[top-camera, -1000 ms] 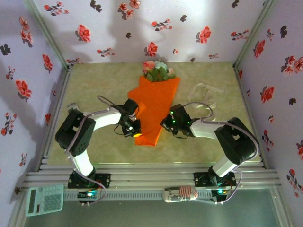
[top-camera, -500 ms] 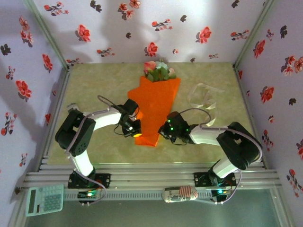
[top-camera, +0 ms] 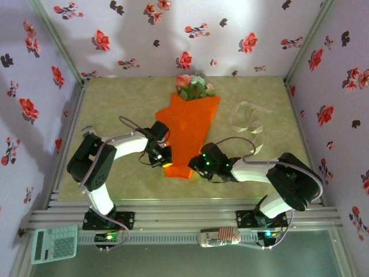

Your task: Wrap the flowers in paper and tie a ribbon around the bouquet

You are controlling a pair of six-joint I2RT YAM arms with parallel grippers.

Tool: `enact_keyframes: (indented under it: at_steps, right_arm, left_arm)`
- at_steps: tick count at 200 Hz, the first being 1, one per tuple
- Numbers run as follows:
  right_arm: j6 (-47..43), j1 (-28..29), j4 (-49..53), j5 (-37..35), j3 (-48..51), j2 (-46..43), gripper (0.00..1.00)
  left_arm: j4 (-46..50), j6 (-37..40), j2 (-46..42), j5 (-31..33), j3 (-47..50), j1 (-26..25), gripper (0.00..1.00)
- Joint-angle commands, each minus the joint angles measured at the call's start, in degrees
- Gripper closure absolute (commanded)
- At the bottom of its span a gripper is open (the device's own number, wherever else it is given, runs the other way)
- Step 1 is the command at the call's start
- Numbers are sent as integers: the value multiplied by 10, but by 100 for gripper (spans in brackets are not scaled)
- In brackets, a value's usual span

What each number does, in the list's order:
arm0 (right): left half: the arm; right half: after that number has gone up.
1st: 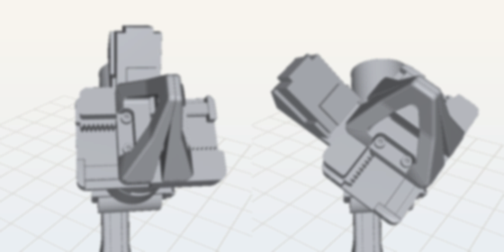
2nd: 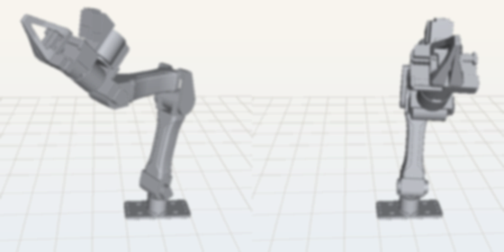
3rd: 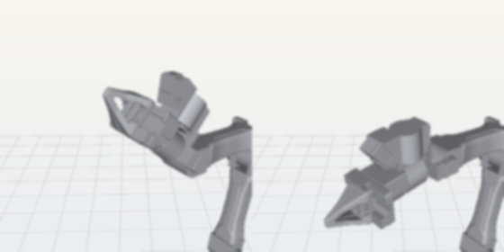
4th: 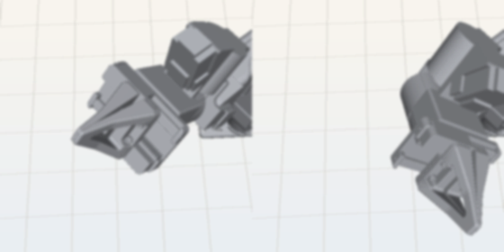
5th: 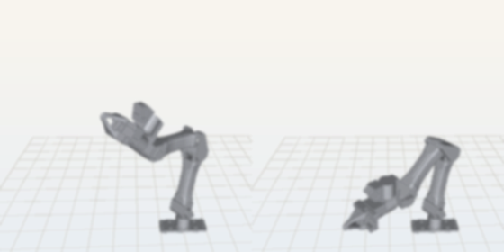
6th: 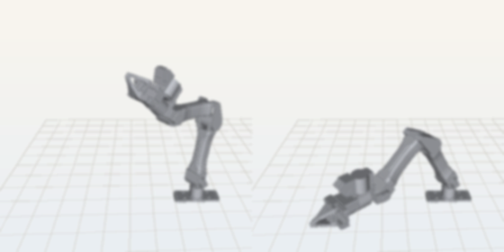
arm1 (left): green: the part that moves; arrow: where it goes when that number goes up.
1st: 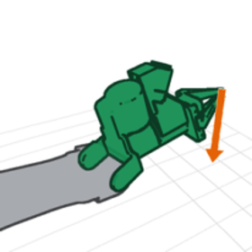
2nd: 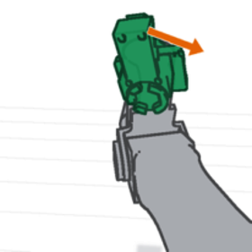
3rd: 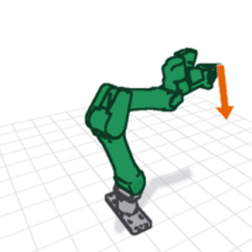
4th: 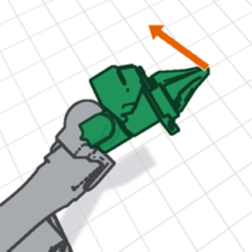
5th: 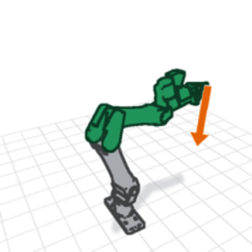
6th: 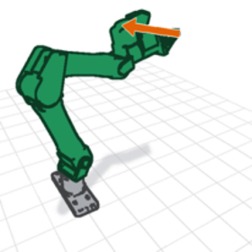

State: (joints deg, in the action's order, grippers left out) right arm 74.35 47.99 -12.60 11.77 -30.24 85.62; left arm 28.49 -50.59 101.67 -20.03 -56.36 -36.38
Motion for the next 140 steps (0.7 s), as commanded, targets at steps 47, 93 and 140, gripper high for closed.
enact_keyframes:
  at_steps: [47,93,140]
  right_arm:
    - [32,18,-20,-37,29,-30,64]
    - [44,43,-43,-26,29,-6,48]
    - [64,61,-66,-48,31,5,100]
  left_arm:
    - [48,2,60,95,45,-7,100]
    - [47,4,65,94,40,-8,100]
    - [47,5,66,95,41,-9,100]
